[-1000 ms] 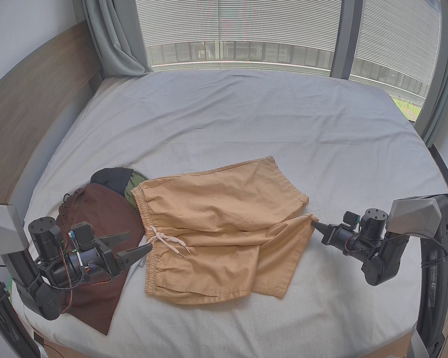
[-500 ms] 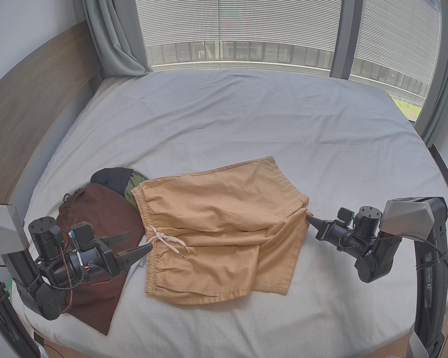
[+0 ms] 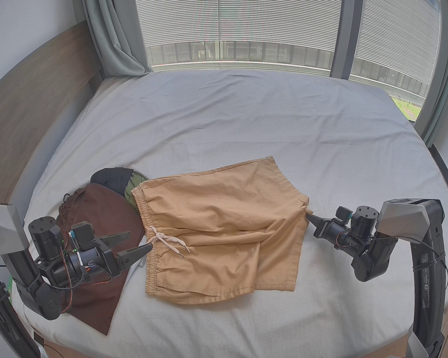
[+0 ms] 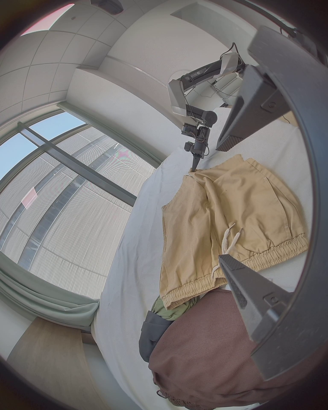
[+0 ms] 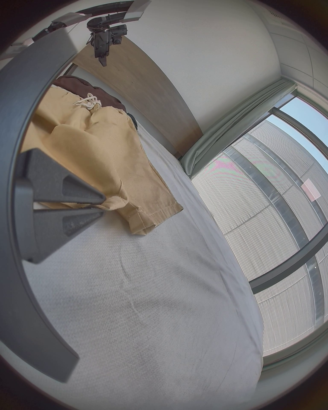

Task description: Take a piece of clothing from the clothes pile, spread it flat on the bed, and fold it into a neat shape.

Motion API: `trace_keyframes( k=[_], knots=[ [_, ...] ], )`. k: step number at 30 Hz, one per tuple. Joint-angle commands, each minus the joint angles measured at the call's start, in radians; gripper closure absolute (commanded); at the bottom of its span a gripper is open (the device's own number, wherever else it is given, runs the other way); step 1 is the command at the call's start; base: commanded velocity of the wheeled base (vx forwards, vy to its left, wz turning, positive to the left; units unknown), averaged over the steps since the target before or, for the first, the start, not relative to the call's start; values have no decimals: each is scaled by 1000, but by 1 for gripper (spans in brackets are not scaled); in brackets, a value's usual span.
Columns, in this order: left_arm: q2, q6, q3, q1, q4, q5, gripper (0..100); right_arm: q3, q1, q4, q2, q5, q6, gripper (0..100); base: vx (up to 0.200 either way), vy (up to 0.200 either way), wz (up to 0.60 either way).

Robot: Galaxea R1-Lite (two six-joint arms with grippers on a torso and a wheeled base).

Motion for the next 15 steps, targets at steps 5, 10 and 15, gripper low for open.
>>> trace_keyframes(
  k=[5, 10, 15],
  knots=[
    [3, 0, -2, -5, -1, 0, 0, 16, 3, -3, -14, 2, -3, 0, 0, 0, 0],
    [1, 0, 0, -5, -1, 0, 0, 117, 9, 1, -85, 16, -6, 0, 0, 0, 0],
    [1, 0, 7, -8, -1, -2, 0, 290, 20, 4, -188, 82, -57, 0, 0, 0, 0]
  ],
)
